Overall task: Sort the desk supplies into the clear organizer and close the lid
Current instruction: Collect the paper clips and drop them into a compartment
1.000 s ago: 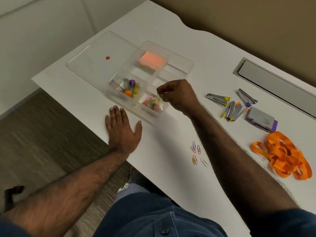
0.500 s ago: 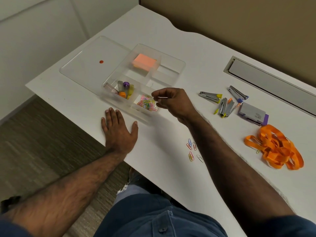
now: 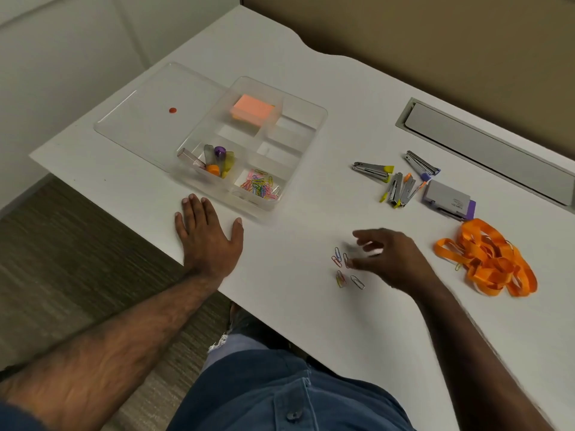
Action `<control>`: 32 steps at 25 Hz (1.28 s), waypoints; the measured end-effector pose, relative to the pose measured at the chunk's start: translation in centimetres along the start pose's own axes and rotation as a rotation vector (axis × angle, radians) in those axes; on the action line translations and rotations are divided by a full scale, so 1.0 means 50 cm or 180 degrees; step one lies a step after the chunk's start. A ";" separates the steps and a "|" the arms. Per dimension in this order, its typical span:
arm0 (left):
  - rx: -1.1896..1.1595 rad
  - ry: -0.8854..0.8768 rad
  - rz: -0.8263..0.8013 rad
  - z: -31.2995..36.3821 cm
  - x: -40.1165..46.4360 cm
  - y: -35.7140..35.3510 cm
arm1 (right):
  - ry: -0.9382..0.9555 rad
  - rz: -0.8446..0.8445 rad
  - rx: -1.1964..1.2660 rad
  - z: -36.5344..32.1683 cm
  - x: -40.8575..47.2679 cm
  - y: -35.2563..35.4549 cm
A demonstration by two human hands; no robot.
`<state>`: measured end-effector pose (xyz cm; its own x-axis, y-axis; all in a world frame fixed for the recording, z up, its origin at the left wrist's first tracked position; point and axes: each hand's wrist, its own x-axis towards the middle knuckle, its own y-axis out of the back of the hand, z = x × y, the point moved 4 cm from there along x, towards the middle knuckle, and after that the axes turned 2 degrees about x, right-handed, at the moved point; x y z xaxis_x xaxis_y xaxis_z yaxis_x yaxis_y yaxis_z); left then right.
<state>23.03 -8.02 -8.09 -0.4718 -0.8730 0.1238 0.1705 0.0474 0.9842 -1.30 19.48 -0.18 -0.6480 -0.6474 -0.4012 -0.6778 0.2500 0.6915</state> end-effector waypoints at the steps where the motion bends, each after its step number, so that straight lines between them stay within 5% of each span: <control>1: -0.0011 -0.0002 -0.0014 0.000 0.000 0.000 | -0.0053 -0.0079 -0.0189 0.016 -0.019 -0.004; 5: 0.0004 0.0005 -0.0080 0.000 -0.001 0.000 | -0.0128 -0.0296 -0.0459 0.049 -0.072 -0.044; 17: 0.0002 0.0019 -0.0118 0.000 0.000 -0.002 | 0.0280 0.0361 0.0078 -0.037 -0.020 -0.089; 20: 0.0002 0.0021 -0.0121 0.000 0.000 0.001 | 0.0519 0.0462 -0.0234 -0.046 -0.015 -0.084; 25: -0.0002 0.0020 -0.0155 0.004 -0.003 0.009 | 0.1134 -0.0199 -0.1522 -0.041 -0.053 -0.149; 32: -0.0005 0.0010 -0.0215 0.006 -0.004 0.017 | 0.1492 0.0088 -0.1923 -0.035 -0.117 -0.166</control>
<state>22.98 -7.65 -7.25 -0.4795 -0.8757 0.0566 0.1398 -0.0125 0.9901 8.75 19.93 -2.53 -0.3553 -0.9182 -0.1752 -0.2684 -0.0793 0.9600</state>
